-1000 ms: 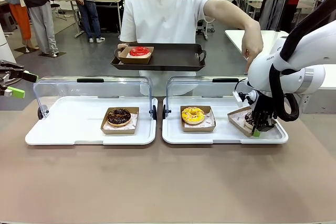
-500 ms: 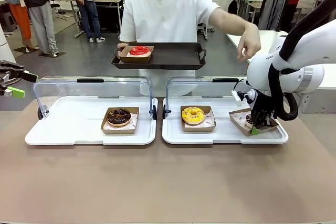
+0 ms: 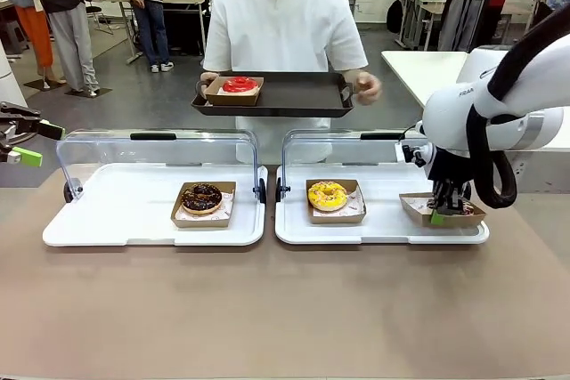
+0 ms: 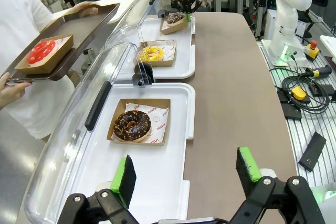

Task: Provide the desired donut to the person.
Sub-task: Pick up and lift the Paper togo box containing the Donut pointed at by the person.

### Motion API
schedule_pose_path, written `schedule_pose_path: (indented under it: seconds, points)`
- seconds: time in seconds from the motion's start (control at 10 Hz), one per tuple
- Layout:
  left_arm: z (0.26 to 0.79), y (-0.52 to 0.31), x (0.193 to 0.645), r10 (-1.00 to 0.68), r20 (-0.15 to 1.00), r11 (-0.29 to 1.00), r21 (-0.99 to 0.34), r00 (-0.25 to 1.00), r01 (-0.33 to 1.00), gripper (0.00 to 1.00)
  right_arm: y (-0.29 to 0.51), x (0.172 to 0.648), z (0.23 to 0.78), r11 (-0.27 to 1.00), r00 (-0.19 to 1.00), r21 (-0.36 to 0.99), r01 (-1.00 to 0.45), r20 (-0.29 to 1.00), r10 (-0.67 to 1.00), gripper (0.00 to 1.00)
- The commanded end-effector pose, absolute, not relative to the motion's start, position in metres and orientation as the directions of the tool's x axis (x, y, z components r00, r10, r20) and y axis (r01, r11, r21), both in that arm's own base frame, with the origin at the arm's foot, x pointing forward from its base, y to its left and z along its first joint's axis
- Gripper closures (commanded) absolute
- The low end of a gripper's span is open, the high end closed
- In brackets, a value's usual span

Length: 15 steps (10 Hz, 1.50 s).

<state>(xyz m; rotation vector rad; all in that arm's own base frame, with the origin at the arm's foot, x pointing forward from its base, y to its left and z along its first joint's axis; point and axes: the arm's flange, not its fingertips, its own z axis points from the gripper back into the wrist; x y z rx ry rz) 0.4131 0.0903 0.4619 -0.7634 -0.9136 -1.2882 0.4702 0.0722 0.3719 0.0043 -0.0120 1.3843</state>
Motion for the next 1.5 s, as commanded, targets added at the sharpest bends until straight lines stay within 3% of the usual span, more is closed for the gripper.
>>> schedule_pose_path:
  seconds: [0.0,0.6,1.1,1.4]
  points:
    - [0.463,0.091,0.412,-0.452,0.891,0.139,0.027,0.039,0.990,0.00,0.088,0.434,0.403,0.213,0.211,0.014,-0.977,-0.066,0.975,1.00]
    - [0.463,0.091,0.412,-0.452,0.891,0.139,0.027,0.039,0.990,0.00,0.121,0.354,0.514,0.178,0.178,-0.011,-0.984,-0.095,0.979,1.00]
    - [0.463,0.091,0.412,-0.452,0.891,0.139,0.027,0.039,0.990,0.00,0.161,0.327,0.611,0.193,0.195,-0.035,-0.981,-0.069,0.978,1.00]
    - [0.463,0.091,0.412,-0.452,0.891,0.139,0.027,0.039,0.990,0.00,0.175,0.338,0.630,0.171,0.175,-0.054,-0.984,-0.062,0.983,1.00]
